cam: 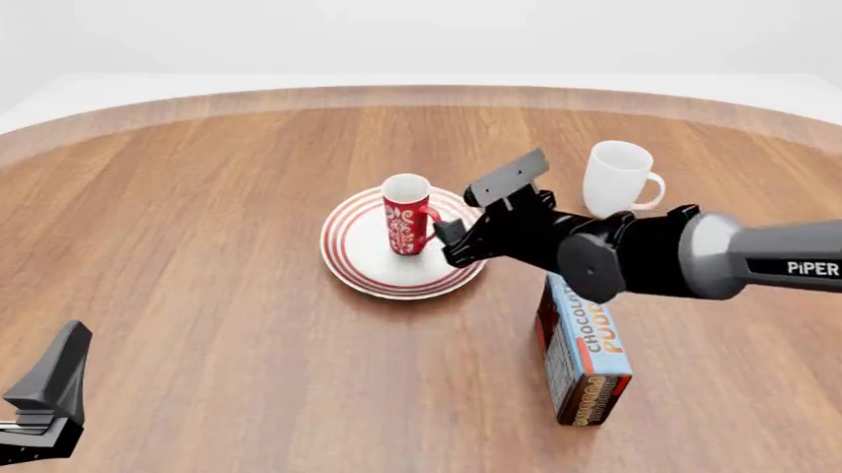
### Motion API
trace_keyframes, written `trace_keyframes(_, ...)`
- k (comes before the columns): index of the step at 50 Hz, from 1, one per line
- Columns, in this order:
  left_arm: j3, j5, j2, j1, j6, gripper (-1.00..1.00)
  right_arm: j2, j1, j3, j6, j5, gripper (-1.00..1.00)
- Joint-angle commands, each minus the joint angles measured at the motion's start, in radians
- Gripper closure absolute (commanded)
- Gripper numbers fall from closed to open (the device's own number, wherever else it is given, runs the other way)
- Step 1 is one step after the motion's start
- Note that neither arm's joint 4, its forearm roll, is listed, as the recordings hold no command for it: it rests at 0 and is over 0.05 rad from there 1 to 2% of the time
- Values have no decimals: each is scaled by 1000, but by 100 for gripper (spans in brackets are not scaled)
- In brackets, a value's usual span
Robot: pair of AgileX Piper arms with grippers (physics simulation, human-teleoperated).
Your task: Pick up the red mug and put it on the plate
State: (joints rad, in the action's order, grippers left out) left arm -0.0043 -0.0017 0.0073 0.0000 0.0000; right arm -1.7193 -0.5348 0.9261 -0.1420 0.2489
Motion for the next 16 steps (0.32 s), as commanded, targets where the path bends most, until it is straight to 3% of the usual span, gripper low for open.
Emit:
trace_keyframes(1,0,0,0,0,0,-100,134,-11,-88,-3,4,-100)
trace_keyframes(16,0,0,0,0,0,-100,357,-36,-171,-15,-38,-100)
